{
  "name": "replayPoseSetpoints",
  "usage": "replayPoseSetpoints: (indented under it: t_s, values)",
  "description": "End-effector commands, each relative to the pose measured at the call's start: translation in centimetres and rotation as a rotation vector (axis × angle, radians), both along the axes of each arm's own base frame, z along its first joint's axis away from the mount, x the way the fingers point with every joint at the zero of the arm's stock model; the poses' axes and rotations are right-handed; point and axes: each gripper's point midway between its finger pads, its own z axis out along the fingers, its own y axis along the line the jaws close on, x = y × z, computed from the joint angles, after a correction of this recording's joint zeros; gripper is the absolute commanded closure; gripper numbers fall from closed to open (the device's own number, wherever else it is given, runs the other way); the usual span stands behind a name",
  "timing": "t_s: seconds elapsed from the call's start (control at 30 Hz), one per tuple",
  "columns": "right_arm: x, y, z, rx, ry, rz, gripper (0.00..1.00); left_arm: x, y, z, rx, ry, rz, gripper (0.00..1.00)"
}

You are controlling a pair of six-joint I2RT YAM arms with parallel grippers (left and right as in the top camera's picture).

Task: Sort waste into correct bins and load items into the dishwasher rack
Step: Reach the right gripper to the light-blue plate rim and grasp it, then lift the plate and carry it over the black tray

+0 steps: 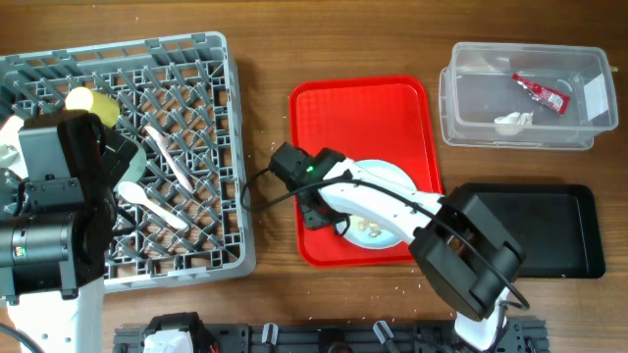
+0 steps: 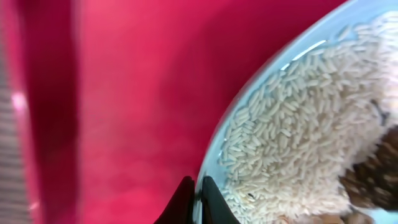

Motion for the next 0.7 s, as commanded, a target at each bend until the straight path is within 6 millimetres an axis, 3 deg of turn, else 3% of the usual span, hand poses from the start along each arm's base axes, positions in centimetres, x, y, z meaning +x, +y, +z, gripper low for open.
replayPoseSetpoints:
  t_s: [0.0, 0.37, 0.6, 0.67]
  values:
    - [3.1, -1.3, 2.3, -0.076, -0.12, -0.057, 0.96, -0.1, 0.2, 0.4, -0.005, -0.02, 0.017, 0.0]
    - [7.6, -7.2, 6.4, -0.09, -0.132, -0.309, 0.96, -0.1, 0.2, 0.4, -0.005, -0.02, 0.017, 0.0]
    - [8.8, -11.8, 8.6, -0.137, -0.173, -0.41, 0.96, -0.1, 0.2, 0.4, -0.005, -0.02, 0.017, 0.0]
    - [9.0, -12.8, 10.1, -0.118, -0.203, -0.443, 0.96, -0.1, 0.2, 0.4, -0.005, -0.02, 0.017, 0.0]
